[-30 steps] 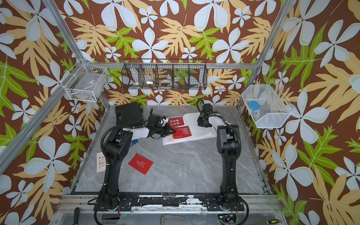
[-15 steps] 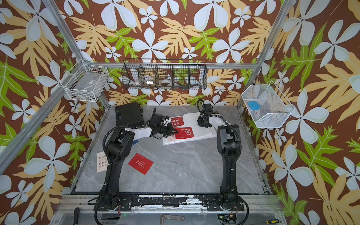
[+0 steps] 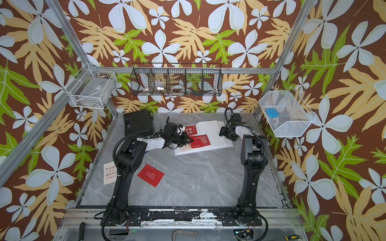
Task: Place the photos into the photo albums
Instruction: Insert the photo into the photo album.
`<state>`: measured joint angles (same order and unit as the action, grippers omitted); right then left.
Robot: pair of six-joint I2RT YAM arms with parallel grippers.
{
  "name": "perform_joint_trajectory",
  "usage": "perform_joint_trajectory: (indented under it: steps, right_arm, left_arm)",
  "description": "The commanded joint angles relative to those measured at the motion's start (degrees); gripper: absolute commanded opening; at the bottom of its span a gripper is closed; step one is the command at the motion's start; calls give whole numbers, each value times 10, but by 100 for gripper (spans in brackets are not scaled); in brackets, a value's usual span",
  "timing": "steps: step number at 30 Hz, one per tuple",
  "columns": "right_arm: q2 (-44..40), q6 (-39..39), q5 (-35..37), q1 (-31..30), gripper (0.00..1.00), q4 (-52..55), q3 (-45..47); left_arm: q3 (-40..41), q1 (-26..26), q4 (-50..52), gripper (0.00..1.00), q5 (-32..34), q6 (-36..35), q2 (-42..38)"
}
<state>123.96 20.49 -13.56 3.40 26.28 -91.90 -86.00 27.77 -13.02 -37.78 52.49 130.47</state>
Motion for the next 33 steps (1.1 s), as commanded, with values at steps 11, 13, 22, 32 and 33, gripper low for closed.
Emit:
perform_joint_trajectory:
  steps: [11, 13, 22, 32, 33]
  right_arm:
    - [38, -22, -11, 14, 97, 8, -22]
    - [36, -23, -8, 14, 98, 6, -17]
    - [18, 5, -102, 5, 96, -37, 56]
    - [-22, 15, -79, -9, 95, -45, 113]
    - [-25, 18, -85, -9, 94, -46, 116]
  left_arm:
    - [-33, 30, 83, 63, 91, -37, -19]
    - [-42, 36, 98, 67, 105, -38, -19]
    - [-95, 41, 152, 82, 144, -49, 7]
    - [-183, 63, 186, 91, 142, -41, 54]
    - [-182, 64, 185, 91, 141, -38, 55]
